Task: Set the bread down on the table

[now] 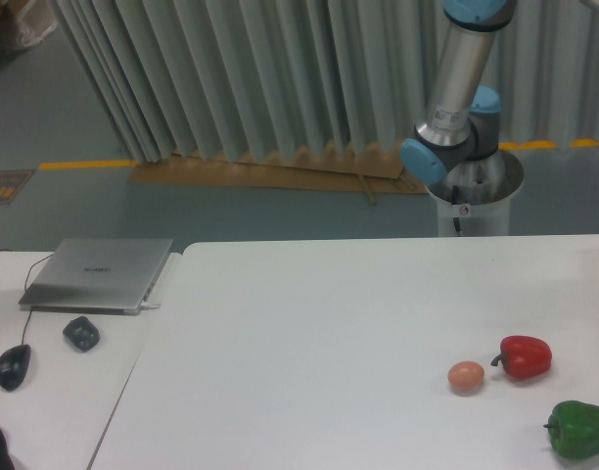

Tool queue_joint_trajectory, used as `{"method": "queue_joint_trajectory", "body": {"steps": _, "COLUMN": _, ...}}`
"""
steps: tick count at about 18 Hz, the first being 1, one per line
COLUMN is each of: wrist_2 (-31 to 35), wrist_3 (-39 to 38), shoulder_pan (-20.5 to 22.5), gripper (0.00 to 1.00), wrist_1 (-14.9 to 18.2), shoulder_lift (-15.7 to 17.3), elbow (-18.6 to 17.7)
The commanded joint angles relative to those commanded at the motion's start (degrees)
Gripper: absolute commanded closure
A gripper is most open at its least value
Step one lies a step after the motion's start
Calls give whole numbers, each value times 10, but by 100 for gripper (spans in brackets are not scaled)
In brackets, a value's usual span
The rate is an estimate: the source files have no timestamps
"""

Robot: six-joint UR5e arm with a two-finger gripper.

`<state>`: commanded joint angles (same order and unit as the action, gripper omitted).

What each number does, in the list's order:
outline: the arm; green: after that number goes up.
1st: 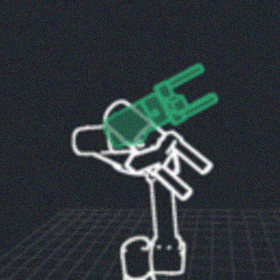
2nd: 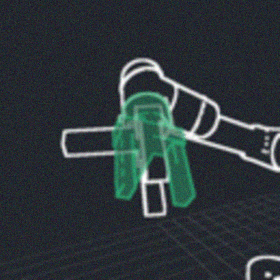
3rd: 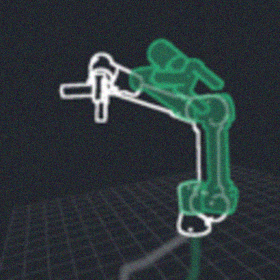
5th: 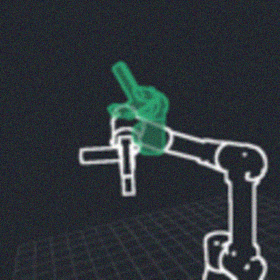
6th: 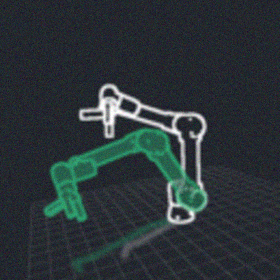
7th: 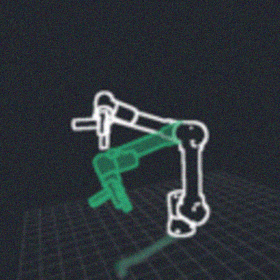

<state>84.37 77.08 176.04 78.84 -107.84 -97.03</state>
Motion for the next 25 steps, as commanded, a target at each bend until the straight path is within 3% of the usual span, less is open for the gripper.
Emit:
{"method": "queue_joint_trajectory", "body": {"steps": 1, "wrist_2": 0, "wrist_3": 1, "shoulder_pan": 0, "gripper": 1, "wrist_1": 0, "shoulder_lift": 0, "elbow": -1}}
{"method": "queue_joint_trajectory", "body": {"steps": 3, "wrist_2": 3, "wrist_3": 1, "shoulder_pan": 0, "gripper": 20, "wrist_1": 0, "shoulder_lift": 1, "elbow": 0}}
{"method": "queue_joint_trajectory", "body": {"steps": 9, "wrist_2": 8, "wrist_3": 1, "shoulder_pan": -7, "gripper": 23, "wrist_1": 2, "shoulder_lift": 2, "elbow": -3}}
{"method": "queue_joint_trajectory", "body": {"steps": 11, "wrist_2": 21, "wrist_3": 1, "shoulder_pan": -8, "gripper": 32, "wrist_1": 1, "shoulder_lift": 2, "elbow": -3}}
{"method": "queue_joint_trajectory", "body": {"steps": 13, "wrist_2": 24, "wrist_3": 1, "shoulder_pan": -8, "gripper": 47, "wrist_1": 2, "shoulder_lift": 3, "elbow": -3}}
{"method": "queue_joint_trajectory", "body": {"steps": 19, "wrist_2": 37, "wrist_3": 0, "shoulder_pan": -9, "gripper": 67, "wrist_1": 7, "shoulder_lift": 5, "elbow": 7}}
{"method": "queue_joint_trajectory", "body": {"steps": 25, "wrist_2": 38, "wrist_3": 1, "shoulder_pan": -9, "gripper": 68, "wrist_1": 11, "shoulder_lift": 7, "elbow": 9}}
